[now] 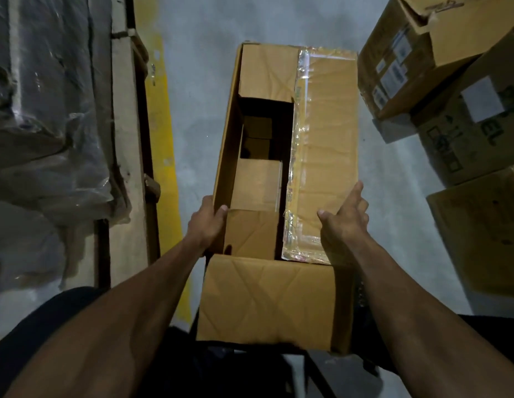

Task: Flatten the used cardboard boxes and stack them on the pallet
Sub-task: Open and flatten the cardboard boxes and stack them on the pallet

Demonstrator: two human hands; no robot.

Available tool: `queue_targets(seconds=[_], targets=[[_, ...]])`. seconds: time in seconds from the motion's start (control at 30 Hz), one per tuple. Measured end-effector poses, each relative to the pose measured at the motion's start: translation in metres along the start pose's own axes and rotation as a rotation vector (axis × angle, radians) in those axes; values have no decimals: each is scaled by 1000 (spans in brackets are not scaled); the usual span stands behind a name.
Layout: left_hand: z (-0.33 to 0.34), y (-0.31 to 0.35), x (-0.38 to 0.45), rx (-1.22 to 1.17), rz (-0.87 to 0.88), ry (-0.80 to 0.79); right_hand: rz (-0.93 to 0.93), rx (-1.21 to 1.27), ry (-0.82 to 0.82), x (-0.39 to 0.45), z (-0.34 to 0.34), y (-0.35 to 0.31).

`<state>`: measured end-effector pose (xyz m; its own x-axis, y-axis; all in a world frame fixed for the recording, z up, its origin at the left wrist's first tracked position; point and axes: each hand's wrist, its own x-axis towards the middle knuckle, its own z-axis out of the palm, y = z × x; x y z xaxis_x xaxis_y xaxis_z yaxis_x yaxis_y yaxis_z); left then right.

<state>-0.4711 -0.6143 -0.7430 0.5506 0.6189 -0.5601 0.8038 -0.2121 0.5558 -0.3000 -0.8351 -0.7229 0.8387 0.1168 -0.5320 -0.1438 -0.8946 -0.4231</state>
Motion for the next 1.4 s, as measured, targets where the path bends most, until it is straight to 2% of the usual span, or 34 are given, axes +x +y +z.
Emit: queue_targets(seconds=[0.17, 0.33, 0.43, 0.5, 0.57, 0.63, 0.73, 0.83, 0.93, 1.07, 1.17, 1.23, 1.33, 1.4], targets=[[1, -2, 12, -64, 22, 106, -16, 12, -3, 1, 0, -6], [-9, 14, 31, -100, 46, 212, -159, 110, 11, 13, -8, -30], [-9, 11, 38, -69, 25, 205, -329, -168, 33, 5, -5, -41], [-6, 8, 38, -80, -16, 179, -610, -429, 60, -5, 4, -46], [-4, 7, 38, -103, -45, 157, -880, -594, -31, -11, 12, -57], [-4, 7, 39, -104, -59, 147, -1061, -753, -151, -9, 16, -70], [-4, 6, 40, -90, -70, 139, -1216, -1038, -164, -3, 11, -84], [-5, 8, 39, -87, -85, 125, -1301, -1086, -126, -2, 0, -94], [-6, 10, 36, -75, -81, 99, -1265, -1105, -126, -11, -22, -105], [-8, 16, 30, -72, -93, 86, -1129, -1272, -146, -36, -62, -116], [-8, 18, 25, -68, -106, 83, -1041, -1428, -41, -47, -89, -114], [-9, 17, 24, -69, -115, 79, -915, -1509, -30, -45, -105, -106], [-7, 17, 27, -49, -115, 91, -643, -1526, -95, -25, -119, -81], [-6, 14, 30, -40, -114, 99, -508, -1358, -116, -8, -118, -61]])
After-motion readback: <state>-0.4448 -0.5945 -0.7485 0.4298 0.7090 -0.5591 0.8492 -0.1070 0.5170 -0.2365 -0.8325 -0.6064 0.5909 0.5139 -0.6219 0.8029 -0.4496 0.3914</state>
